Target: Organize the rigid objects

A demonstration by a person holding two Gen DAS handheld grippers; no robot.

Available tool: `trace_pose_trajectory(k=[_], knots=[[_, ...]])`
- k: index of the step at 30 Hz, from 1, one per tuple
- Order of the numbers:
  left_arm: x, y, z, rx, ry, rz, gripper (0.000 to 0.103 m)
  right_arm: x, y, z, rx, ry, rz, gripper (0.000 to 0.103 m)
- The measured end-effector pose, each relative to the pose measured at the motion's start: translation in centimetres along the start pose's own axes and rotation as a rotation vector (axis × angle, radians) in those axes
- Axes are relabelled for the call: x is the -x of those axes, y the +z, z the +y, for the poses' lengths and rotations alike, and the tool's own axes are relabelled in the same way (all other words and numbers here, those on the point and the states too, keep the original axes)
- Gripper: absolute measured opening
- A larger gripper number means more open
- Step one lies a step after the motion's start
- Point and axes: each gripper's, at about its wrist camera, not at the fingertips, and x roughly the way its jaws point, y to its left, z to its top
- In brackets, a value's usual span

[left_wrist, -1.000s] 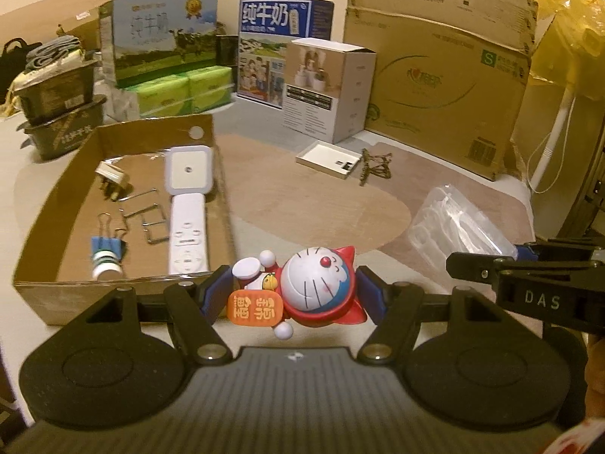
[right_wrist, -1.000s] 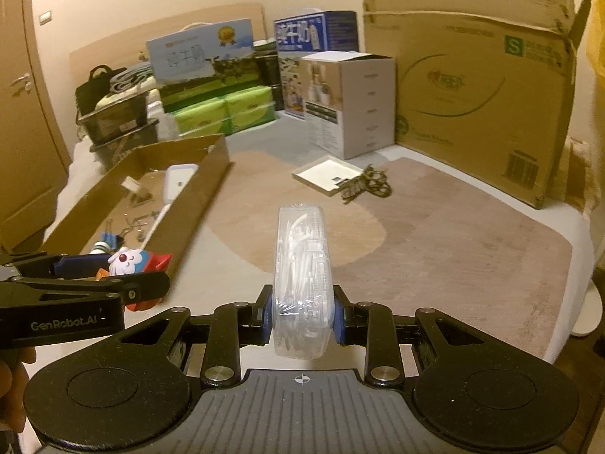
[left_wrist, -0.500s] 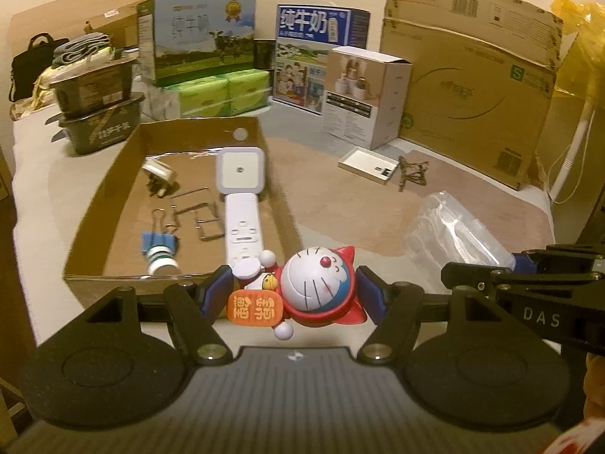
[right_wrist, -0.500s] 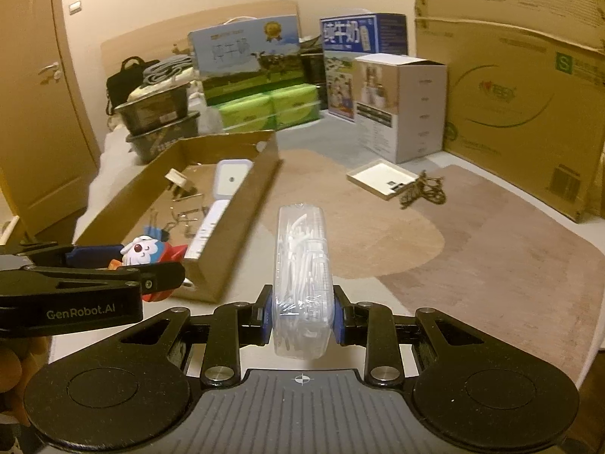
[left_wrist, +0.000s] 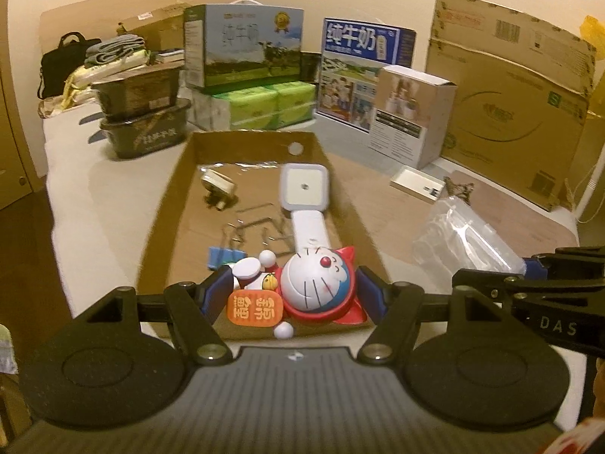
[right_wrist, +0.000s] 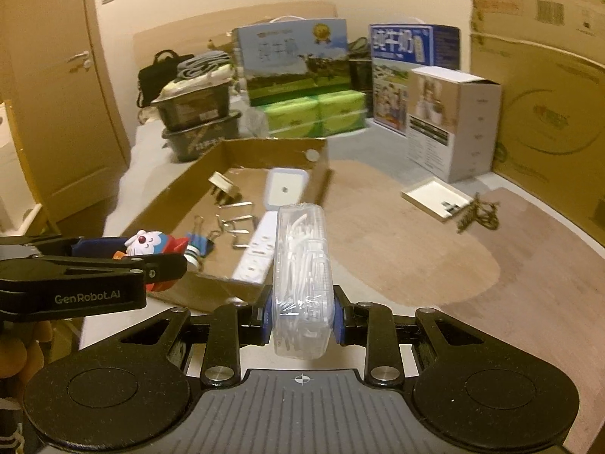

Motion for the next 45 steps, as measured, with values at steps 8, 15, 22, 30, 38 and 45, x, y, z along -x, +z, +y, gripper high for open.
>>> trace_pose_trajectory(k=[8,15,22,30,38,45], knots=[[-0.9,1.7,3.6,-0.007,0.030,-0.006,0.068,-2.3,2.3,2.4,0.014,0.049,-0.011,0.030],[-2.8,2.9,6.0,-0.006,0.044,0.010,0.068,-5.3,4.6,3.7,0.014,0.067,-0.015,0.030],[-4.8,4.0,7.1,-0.016,0.034,0.020,0.068,-7.3,5.7,3.9,-0.009,0.072,-0.008,0.030],[-7.7,5.9,8.0,-0.042,0.026,0.021,0.068,-10.3,7.4,3.5,-0.021,0.063,-0.004,0.030],[-11.4,7.7,8.7,-0.076,0.019,0.029,0.068,-13.9,9.7,2.4,-0.034,0.046,-0.003,0.030],[-13.8,8.3,8.9,-0.118,0.014,0.048,0.068,-16.3,10.4,1.6,-0.044,0.044,0.006,0.030]])
